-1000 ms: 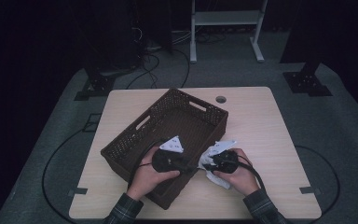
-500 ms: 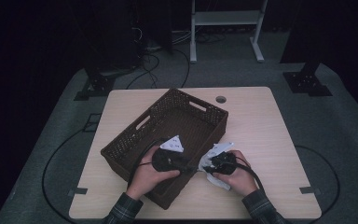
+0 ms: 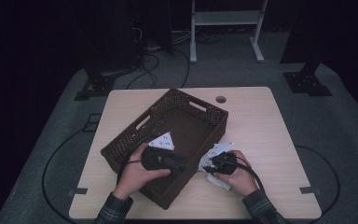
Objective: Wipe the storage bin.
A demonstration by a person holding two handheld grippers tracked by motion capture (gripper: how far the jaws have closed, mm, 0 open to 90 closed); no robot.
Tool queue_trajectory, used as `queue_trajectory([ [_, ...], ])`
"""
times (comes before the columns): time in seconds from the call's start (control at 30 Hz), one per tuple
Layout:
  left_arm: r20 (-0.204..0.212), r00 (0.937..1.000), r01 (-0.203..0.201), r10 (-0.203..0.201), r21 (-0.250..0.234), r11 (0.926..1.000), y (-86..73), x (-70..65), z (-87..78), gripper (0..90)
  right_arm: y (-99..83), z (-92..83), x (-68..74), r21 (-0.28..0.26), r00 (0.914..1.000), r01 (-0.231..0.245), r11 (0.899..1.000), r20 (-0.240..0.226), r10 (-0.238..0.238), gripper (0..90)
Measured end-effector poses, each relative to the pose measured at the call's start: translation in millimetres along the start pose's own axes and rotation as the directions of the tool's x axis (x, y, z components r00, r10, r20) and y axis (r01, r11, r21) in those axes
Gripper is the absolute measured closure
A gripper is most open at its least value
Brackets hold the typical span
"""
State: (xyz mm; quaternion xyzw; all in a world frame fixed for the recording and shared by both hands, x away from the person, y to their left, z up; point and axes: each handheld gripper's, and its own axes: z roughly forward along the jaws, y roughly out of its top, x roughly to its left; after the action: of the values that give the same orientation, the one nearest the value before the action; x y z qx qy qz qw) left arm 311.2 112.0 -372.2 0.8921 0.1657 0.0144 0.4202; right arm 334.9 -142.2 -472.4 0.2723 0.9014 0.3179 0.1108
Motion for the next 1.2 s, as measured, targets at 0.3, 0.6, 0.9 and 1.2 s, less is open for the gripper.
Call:
queue_trajectory([
  [0.3,0.043,0.9987,0.029,-0.029,0.017,0.9995,-13.0,-0.8,-0.5,63.4,-0.5,-0.1,-0.5,-0.001,1.0000,-0.002,1.000,0.000,0.002,66.7],
  [0.6,0.073,0.9964,0.042,-0.042,0.012,0.9991,-12.8,-0.5,7.6,70.2,-1.4,-3.1,-3.4,-0.002,1.0000,-0.006,1.000,0.006,0.006,66.6],
  [0.9,0.041,0.9973,0.060,-0.060,0.008,0.9982,-3.9,2.0,17.0,69.7,-0.9,-23.0,-13.5,-0.044,0.9988,-0.031,0.999,0.037,0.033,66.6],
  [1.2,0.022,0.9975,0.067,-0.067,0.006,0.9978,1.7,3.6,22.9,69.6,5.3,-51.7,-16.2,-0.110,0.9979,-0.030,0.993,0.054,0.036,66.5],
])
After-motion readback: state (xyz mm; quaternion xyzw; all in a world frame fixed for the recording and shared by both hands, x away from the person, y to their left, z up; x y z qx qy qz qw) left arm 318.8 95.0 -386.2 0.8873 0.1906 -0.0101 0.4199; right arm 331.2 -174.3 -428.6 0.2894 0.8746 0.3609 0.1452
